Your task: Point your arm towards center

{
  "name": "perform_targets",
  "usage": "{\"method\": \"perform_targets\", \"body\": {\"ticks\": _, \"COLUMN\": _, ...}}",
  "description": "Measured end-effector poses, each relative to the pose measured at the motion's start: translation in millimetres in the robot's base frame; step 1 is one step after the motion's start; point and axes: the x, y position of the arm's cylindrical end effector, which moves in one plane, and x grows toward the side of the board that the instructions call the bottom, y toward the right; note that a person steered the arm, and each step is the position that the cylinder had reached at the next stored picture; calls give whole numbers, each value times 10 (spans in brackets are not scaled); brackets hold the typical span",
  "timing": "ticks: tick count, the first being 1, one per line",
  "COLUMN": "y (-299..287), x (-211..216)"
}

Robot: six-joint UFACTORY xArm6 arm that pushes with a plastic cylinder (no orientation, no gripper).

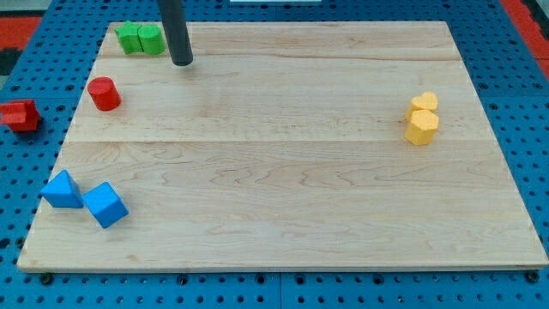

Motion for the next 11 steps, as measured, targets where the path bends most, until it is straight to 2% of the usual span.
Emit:
{"method": "perform_targets", "body": {"ticks": 2, "y": -259, "x": 551}}
{"method": "perform_targets", "body": {"ticks": 3, "y": -452, "x": 555}}
{"method": "perform_targets", "body": {"ticks": 4, "y": -333, "x": 614}}
{"method": "perform_targets", "body": {"ticks": 5, "y": -85, "x": 980}}
{"method": "perform_targets", "body": {"ticks": 6, "y": -85, "x": 980}}
{"method": "perform_targets", "body": {"ticks": 8, "y": -56, "x": 1436}}
{"method": "perform_targets", "body": {"ticks": 9, "y": 131, "x": 1656}}
{"method": "perform_targets", "body": {"ticks": 10, "y": 996, "x": 1877}}
{"method": "perform_targets", "body": {"ticks": 11, "y": 1052, "x": 2843}}
